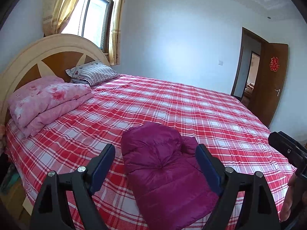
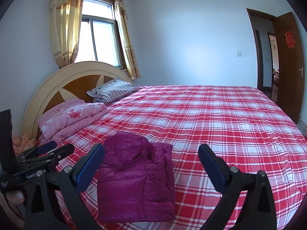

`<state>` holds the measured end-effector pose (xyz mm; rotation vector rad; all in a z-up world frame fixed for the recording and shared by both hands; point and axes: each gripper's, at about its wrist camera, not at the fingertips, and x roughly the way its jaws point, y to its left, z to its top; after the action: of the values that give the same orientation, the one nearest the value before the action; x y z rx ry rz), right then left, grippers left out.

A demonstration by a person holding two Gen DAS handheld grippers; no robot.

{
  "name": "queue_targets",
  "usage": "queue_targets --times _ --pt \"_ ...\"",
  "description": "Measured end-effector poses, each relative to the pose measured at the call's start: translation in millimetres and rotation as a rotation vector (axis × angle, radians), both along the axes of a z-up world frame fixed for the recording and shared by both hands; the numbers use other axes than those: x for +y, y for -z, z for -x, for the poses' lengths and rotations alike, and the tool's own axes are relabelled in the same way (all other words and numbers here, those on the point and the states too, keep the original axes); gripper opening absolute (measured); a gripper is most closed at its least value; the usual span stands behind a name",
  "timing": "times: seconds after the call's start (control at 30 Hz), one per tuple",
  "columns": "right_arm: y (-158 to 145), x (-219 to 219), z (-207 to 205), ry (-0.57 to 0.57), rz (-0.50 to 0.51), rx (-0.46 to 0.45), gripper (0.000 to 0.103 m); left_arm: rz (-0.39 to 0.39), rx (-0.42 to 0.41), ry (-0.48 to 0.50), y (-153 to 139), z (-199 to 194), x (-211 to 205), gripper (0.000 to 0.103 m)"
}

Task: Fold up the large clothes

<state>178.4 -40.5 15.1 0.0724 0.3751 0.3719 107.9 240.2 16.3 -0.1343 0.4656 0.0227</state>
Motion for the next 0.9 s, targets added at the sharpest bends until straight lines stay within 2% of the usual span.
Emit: queue_targets --times 0.9 --pt "-6.5 6.4 15.4 -0.008 0.03 -0.069 0.103 -0.023 0.008 -0.023 -3.3 -0.2 2.4 0.086"
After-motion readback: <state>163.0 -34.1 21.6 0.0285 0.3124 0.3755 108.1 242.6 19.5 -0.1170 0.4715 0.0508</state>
